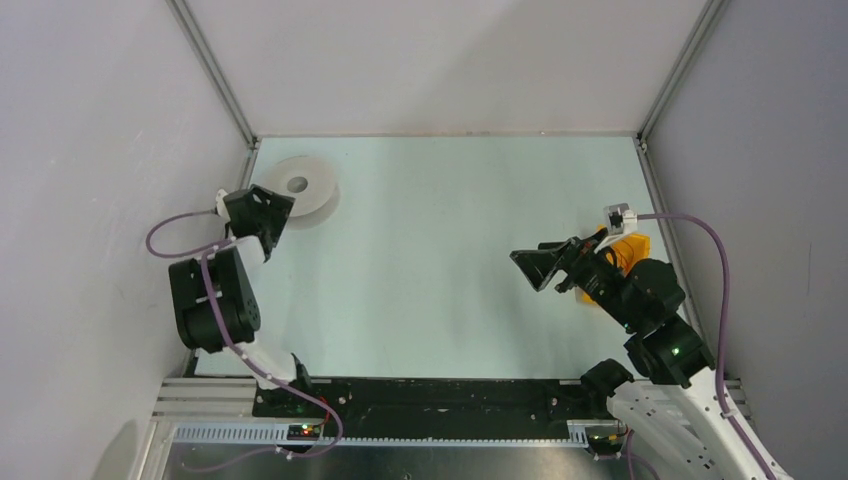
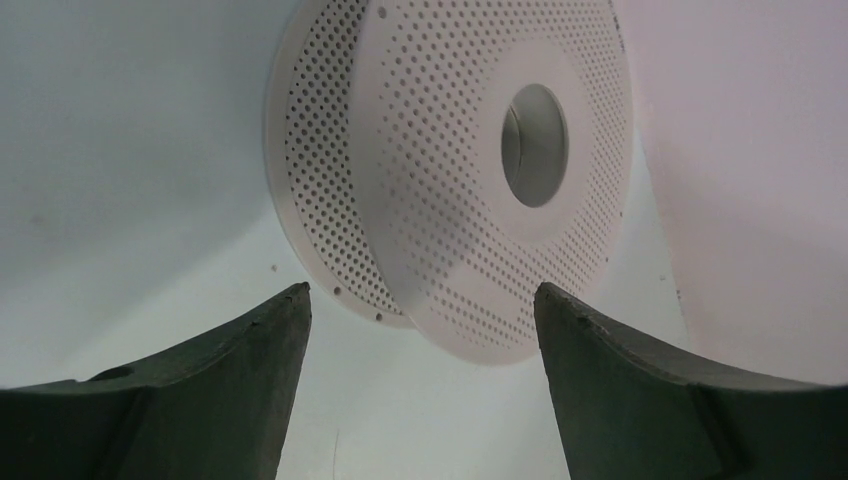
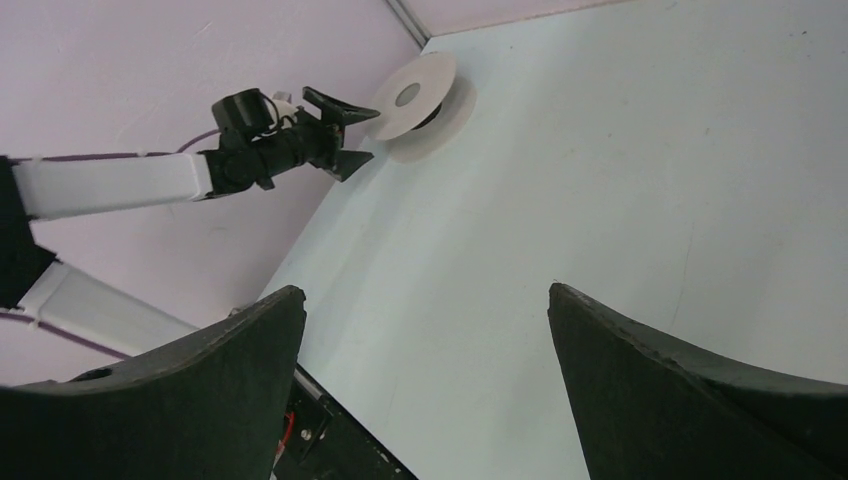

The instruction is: Wrap the cables

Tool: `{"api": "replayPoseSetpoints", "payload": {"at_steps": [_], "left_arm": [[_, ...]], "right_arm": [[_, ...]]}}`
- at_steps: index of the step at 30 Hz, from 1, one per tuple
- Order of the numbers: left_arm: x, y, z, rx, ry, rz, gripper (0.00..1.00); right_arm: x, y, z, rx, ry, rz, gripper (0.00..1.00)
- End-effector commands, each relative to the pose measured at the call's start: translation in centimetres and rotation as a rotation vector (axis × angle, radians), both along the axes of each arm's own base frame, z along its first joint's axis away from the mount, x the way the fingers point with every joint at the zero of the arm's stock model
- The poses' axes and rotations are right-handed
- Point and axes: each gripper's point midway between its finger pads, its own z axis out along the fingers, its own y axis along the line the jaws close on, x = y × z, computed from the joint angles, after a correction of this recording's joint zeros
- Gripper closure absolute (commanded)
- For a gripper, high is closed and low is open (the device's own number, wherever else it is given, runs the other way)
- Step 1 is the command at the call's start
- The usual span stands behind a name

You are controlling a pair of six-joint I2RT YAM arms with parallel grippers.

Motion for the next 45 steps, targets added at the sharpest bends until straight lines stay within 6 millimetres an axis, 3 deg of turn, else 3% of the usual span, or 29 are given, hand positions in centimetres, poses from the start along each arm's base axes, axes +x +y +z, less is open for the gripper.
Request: {"api": "replayPoseSetpoints", "payload": {"at_steps": [1, 6, 17, 22, 29, 33, 41, 45], "left_arm": [[3.0, 1.1, 1.7, -0.053, -0.187, -0.003, 0.16], [3.8, 1.6, 0.2, -0.12, -0.234, -0.004, 0.19], [6.0, 1.0, 2.1, -0.188, -0.426, -0.089, 0.32], [6.5, 0.7, 3.0, -0.241, -0.51, -0.106, 0.49], [6.5, 0.7, 4.2, -0.266, -0.55, -0.101, 0.84], [6.2, 0.7, 5.2, -0.245, -0.567, -0.11, 0.98], [5.8, 0.6, 6.6, -0.206, -0.563, -0.118, 1.0], [5.3, 0.6, 6.8, -0.105, -0.468, -0.144, 1.0]], "right_arm": [[-0.4, 0.6, 1.2, 0.034, -0.039, 0.038, 0.05], [-0.6, 0.5, 1.1, 0.047, -0.032, 0.039, 0.05], [-1.1, 0.3, 1.0, 0.076, -0.041, 0.035, 0.06], [-1.3, -0.1, 1.2, 0.079, -0.053, 0.018, 0.06], [-1.5, -0.6, 1.5, 0.101, -0.093, 0.002, 0.06], [-1.5, -0.9, 1.3, 0.09, -0.094, -0.011, 0.06], [-1.0, -1.4, 0.3, 0.06, -0.068, -0.05, 0.06], [0.3, -1.9, -2.1, 0.0, 0.005, -0.111, 0.06]]}}
